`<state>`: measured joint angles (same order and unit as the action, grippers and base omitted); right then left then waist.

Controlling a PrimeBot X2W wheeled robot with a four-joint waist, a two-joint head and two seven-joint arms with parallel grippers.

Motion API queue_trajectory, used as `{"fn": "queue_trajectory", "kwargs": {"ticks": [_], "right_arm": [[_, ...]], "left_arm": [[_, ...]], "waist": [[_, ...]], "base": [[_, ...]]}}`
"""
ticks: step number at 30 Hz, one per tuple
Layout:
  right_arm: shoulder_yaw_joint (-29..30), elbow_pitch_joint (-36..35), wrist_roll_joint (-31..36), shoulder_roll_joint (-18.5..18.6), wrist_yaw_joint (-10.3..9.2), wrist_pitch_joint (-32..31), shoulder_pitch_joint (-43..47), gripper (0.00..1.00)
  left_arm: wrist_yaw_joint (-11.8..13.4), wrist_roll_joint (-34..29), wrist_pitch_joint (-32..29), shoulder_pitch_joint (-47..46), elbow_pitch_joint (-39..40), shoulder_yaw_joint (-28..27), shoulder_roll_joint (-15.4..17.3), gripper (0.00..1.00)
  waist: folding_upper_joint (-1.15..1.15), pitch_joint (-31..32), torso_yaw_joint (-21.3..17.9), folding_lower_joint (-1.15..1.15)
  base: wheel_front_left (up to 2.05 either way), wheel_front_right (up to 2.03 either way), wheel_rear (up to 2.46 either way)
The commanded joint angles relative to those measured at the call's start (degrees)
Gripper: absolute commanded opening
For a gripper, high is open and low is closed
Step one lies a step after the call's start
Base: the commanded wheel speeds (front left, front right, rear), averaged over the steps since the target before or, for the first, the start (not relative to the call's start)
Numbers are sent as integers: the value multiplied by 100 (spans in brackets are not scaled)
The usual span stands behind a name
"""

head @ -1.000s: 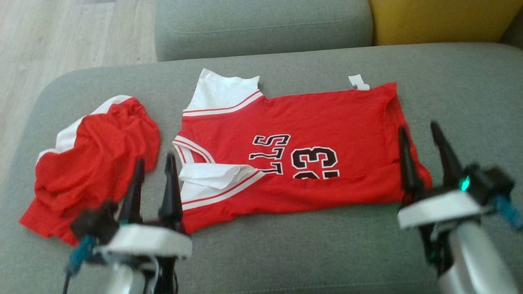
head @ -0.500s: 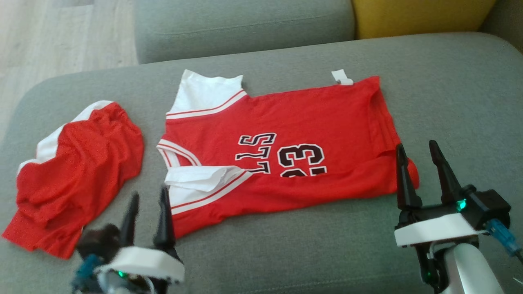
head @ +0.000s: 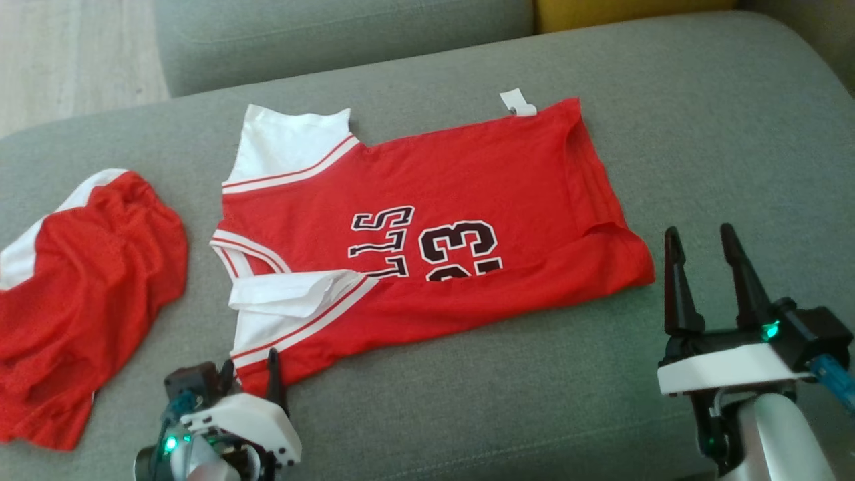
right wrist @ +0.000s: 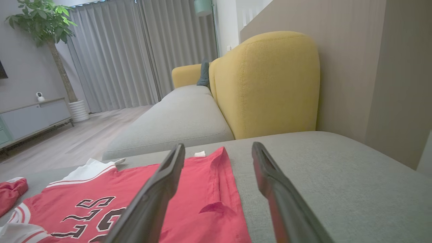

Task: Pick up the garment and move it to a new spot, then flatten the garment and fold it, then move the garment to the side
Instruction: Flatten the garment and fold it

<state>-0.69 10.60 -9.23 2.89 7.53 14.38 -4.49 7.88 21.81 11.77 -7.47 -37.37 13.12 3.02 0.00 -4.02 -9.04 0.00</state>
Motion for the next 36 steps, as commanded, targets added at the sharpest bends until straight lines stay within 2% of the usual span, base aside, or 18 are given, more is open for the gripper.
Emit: {"fn": "queue_trajectory", "kwargs": {"ticks": [1, 6, 8, 9, 10, 12, 16, 20, 27, 36], "right_arm": [[-57, -241, 60, 6, -4, 49, -338, 100], [37, -289, 78, 5, -4, 35, -407, 100], [79, -293, 86, 5, -4, 23, -428, 100], [114, -285, 90, 5, -4, 7, -434, 100], [153, -270, 91, 5, -4, -15, -439, 100], [220, -201, 73, 4, -4, -97, -449, 100], [349, 116, 34, 2, -4, -467, -497, 100], [531, 585, -334, 0, -4, -840, -646, 100], [930, 1627, -606, -1, -4, -1435, -1068, 100], [1319, 2812, -386, -1, -4, -1877, -1735, 100]], "left_arm": [[62, -66, -47, -299, -82, -139, 102, 100], [67, -145, -269, -491, -554, -36, 192, 100], [-13, -194, -426, -569, -764, 73, 222, 100], [-75, -203, -478, -609, -838, 121, 225, 43], [-136, -214, -470, -652, -872, 163, 225, 0], [-194, -240, -369, -732, -884, 211, 232, 0], [-157, -302, 36, -858, -681, 209, 261, 0], [-154, -395, 242, -890, -223, 243, 264, 0], [-150, -595, 314, -763, 831, 364, 258, 0], [-153, -685, 222, -637, 1476, 626, 223, 0]], "waist": [[0, -62, -64, 0], [0, -123, -114, 0], [0, -133, -115, 0], [0, -136, -104, 0], [0, -138, -82, 0], [0, -141, -20, 0], [0, -146, 151, 0], [0, -146, 364, 0], [0, -213, 687, 0], [0, -427, 922, 0]], "base": [[0, 0, 0], [0, 0, 0], [0, 0, 0], [0, 0, 0], [0, 0, 0], [0, 0, 0], [0, 0, 0], [0, 0, 0], [0, 0, 0], [0, 0, 0]]}}
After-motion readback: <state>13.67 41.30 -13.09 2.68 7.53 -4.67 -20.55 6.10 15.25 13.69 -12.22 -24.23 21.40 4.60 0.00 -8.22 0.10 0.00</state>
